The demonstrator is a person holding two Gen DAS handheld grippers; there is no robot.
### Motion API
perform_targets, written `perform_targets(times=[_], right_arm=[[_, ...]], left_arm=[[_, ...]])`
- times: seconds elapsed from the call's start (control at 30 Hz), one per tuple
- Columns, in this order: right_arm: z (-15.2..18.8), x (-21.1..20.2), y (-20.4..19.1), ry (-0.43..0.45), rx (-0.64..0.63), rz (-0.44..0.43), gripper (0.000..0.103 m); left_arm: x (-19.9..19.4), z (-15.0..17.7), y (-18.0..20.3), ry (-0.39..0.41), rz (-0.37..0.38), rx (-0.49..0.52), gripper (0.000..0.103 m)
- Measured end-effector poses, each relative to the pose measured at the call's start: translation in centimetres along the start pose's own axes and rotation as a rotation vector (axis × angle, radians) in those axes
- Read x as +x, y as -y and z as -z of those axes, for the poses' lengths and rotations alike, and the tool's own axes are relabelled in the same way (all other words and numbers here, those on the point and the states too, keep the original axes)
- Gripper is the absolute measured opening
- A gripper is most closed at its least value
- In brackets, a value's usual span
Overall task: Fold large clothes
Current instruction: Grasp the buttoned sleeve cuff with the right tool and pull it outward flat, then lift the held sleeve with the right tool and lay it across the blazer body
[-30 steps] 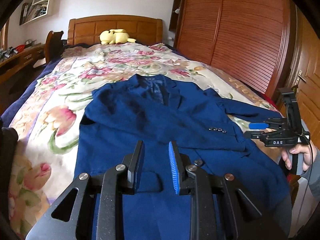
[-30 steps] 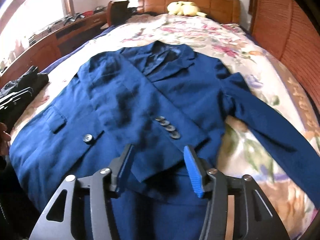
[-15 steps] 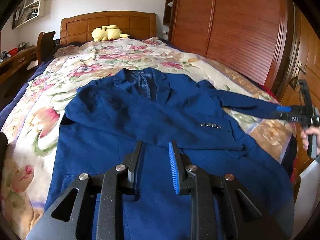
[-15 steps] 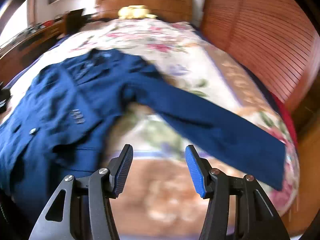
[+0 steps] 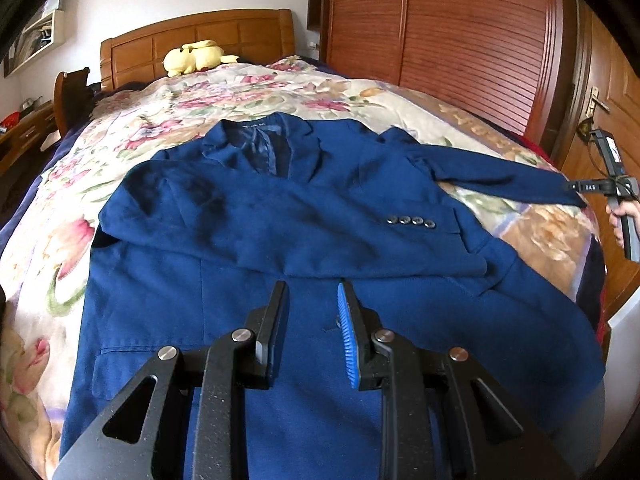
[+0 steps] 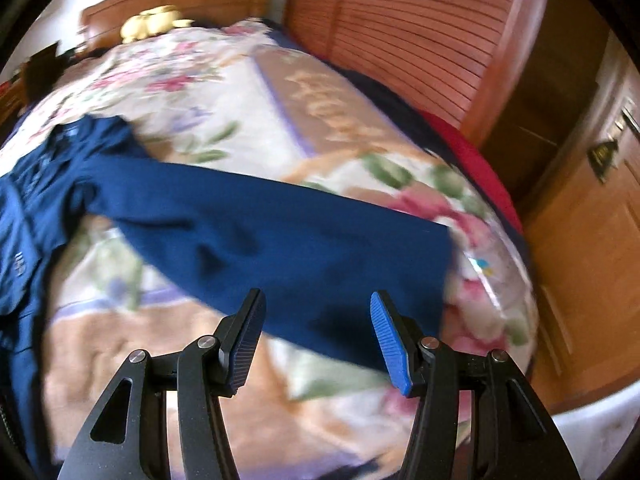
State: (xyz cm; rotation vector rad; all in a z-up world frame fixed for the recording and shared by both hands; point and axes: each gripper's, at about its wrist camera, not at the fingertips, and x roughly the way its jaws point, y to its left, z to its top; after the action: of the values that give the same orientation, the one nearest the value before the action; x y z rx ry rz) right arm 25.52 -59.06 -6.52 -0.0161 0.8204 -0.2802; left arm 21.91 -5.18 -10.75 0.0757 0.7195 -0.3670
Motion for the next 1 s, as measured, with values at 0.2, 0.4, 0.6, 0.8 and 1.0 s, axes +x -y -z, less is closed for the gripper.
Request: perform_targets(times=[0.2,0.4,0.6,0.8,1.0], right_arm=[[0.1,1.6,2.6,-0.062,0.110,0.029,0.065],[0.8,1.8,3.2,-0.073,0.185,0.017,0.080],[1.9,1.1,2.7,-0.090,0.197,-0.028,0.081],[1.7,0.4,1.2,-0.081,0.072,-0.093,0.025],[-1.4,-4.0,-3.5,0.027,-0.085,-0.125,0.013]], left_arm=[[0.0,0.0,0.1,-0.001,-0.004,0.000,0.026],[0.2,0.1,0.0,-0.006,-0.006,-0.002,0.026],[0.2,0.1,-0.2,-0.005,-0.008,-0.003,0.026],[0.2,0.0,-0.4,-0.005,-0.016,-0.008,0.026],[-0.2,-0.1,-1.3,0.008,-0.028,-0.027,0.026]])
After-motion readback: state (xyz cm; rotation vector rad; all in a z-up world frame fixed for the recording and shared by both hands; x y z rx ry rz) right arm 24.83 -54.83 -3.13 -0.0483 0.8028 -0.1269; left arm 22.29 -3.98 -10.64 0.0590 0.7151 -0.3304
